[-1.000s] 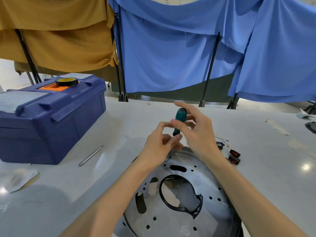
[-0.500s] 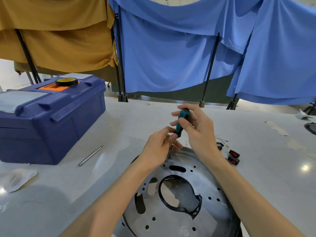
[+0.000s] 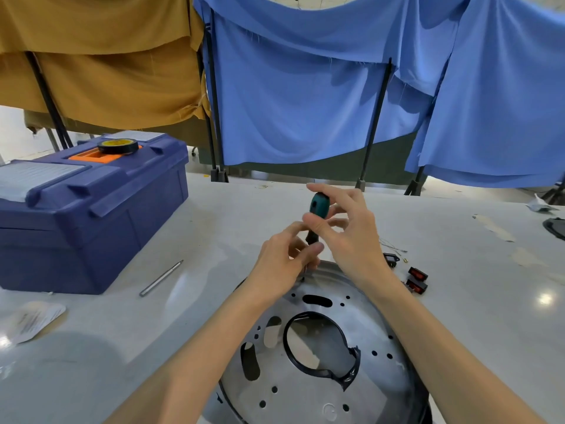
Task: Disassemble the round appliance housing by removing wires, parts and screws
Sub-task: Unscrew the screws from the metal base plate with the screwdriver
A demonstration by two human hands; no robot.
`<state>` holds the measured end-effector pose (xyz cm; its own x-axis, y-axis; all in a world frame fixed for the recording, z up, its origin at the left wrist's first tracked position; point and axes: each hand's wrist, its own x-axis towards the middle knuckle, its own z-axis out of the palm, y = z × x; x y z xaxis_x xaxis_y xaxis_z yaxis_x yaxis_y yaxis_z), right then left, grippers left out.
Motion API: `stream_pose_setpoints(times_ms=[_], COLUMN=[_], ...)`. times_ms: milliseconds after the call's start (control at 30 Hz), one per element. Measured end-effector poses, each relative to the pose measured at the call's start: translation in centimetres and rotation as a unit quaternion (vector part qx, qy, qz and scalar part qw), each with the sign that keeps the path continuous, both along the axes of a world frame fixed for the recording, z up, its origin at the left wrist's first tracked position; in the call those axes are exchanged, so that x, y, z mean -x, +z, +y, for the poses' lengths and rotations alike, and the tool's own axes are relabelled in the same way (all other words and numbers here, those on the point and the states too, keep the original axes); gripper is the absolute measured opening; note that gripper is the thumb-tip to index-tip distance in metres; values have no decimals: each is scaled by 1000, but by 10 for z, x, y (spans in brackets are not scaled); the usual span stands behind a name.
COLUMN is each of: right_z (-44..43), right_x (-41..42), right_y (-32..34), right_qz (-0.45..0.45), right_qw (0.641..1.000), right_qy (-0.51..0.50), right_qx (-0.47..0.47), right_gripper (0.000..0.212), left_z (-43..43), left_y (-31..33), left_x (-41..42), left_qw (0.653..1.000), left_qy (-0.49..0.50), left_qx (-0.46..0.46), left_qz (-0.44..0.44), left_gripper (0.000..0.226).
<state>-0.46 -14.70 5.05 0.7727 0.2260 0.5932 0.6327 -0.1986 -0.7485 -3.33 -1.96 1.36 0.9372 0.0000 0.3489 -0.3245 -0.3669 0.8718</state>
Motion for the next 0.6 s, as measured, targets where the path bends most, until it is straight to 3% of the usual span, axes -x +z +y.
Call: stream_pose_setpoints(times_ms=[133, 233, 300, 433, 600], right_z=[-6, -6, -3, -2, -3], right_x=[-2, 0, 1, 0, 2], right_y=[0, -1, -1, 1, 1], right_qz=[16, 17, 14, 15, 22], right_qw=[999, 999, 999, 1000, 998], right_qy=[-10, 28, 31, -10, 35], right_qx=[-40, -41, -24, -20, -36], right_gripper=[45, 36, 29, 46, 38], left_z=[1, 1, -1, -3, -3], left_y=[2, 2, 3, 3, 4], left_x=[2, 0, 1, 3, 2], left_qw=[1000, 1000, 1000, 999, 1000], left_qy=[-1, 19, 26, -7, -2], left_qx=[2, -10, -4, -24, 1], left_qz=[0, 1, 12, 26, 25], left_gripper=[19, 7, 16, 30, 20])
